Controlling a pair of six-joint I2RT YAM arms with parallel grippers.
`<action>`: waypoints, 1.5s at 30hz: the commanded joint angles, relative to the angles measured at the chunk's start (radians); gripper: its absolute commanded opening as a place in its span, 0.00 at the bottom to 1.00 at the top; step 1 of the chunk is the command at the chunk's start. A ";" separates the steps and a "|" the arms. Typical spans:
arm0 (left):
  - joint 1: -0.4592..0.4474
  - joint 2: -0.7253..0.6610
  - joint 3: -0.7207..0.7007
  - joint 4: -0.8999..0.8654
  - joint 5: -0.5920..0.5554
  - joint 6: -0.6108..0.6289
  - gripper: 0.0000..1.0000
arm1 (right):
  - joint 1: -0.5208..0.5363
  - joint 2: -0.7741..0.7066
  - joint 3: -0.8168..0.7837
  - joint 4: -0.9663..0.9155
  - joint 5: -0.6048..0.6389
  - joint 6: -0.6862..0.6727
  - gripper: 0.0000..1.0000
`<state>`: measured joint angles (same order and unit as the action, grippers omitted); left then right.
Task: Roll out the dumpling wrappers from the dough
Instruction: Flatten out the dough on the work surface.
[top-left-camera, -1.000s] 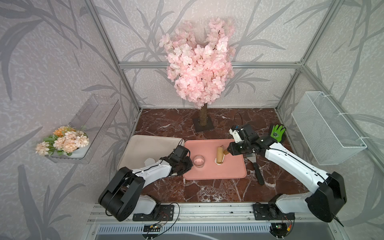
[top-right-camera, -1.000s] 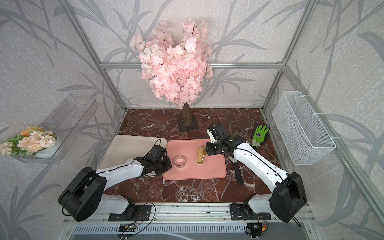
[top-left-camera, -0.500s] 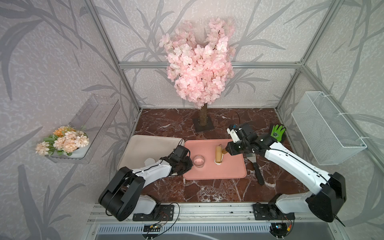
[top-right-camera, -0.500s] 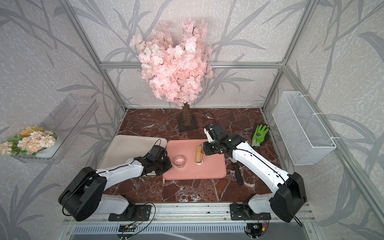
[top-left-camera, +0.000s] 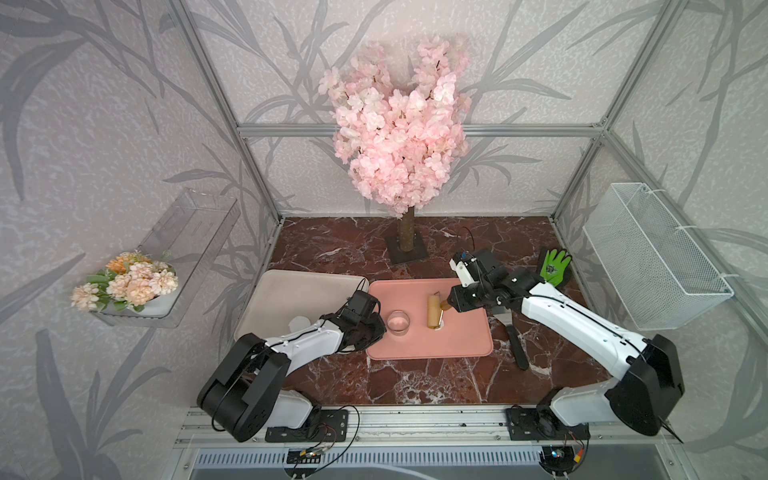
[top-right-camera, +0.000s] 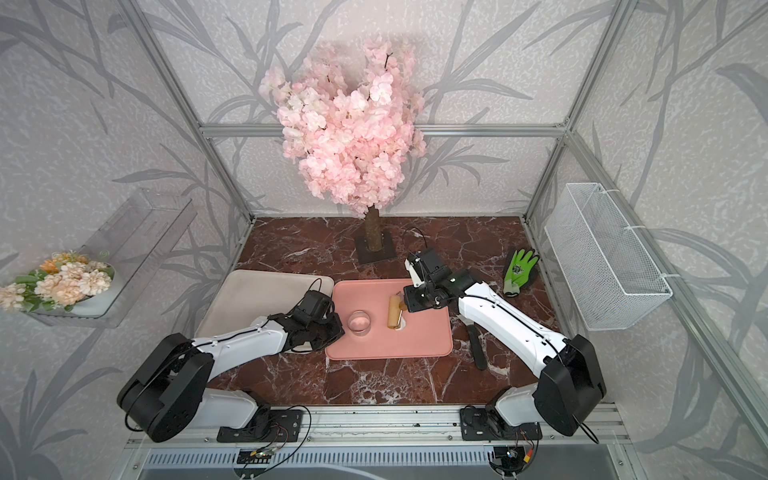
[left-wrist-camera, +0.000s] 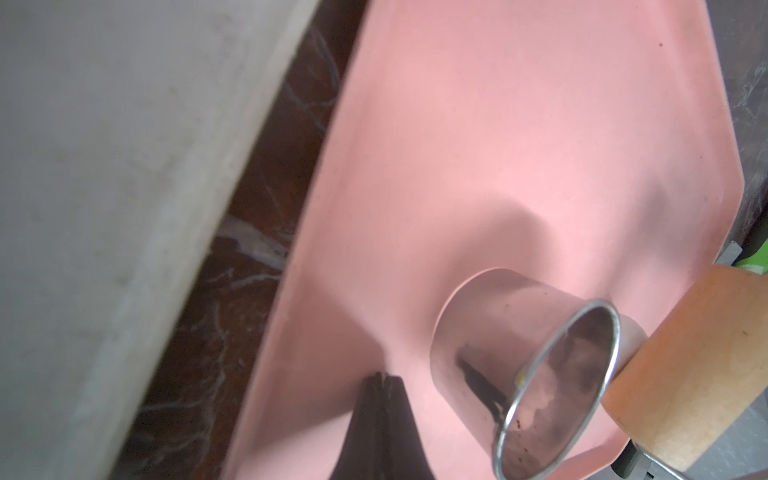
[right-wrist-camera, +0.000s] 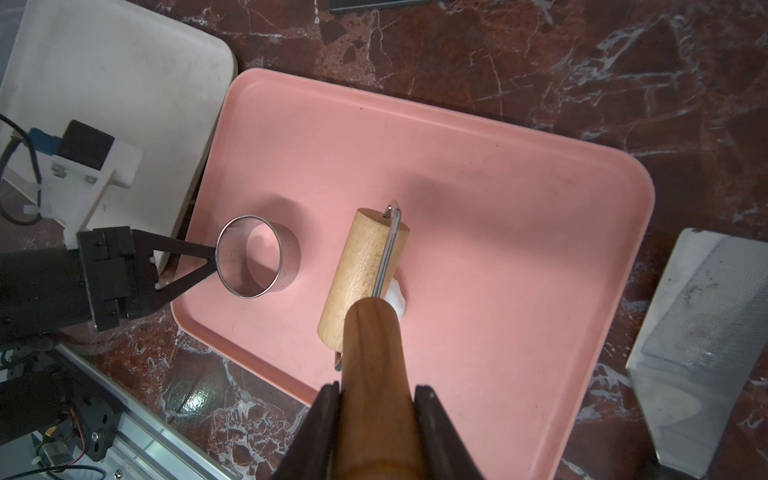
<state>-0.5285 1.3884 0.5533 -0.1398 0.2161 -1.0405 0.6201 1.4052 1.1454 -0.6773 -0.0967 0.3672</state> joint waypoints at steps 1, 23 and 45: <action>0.000 0.025 -0.018 -0.060 -0.007 0.002 0.00 | -0.032 -0.013 -0.038 -0.043 0.079 -0.025 0.00; -0.001 0.032 -0.020 -0.051 0.000 0.002 0.00 | -0.026 0.034 -0.031 0.051 -0.015 0.023 0.00; -0.001 0.030 -0.019 -0.053 0.002 0.000 0.00 | -0.033 -0.070 -0.036 0.009 0.020 -0.013 0.00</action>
<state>-0.5285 1.3945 0.5533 -0.1265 0.2287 -1.0405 0.5915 1.3308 1.1210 -0.6746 -0.0849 0.3664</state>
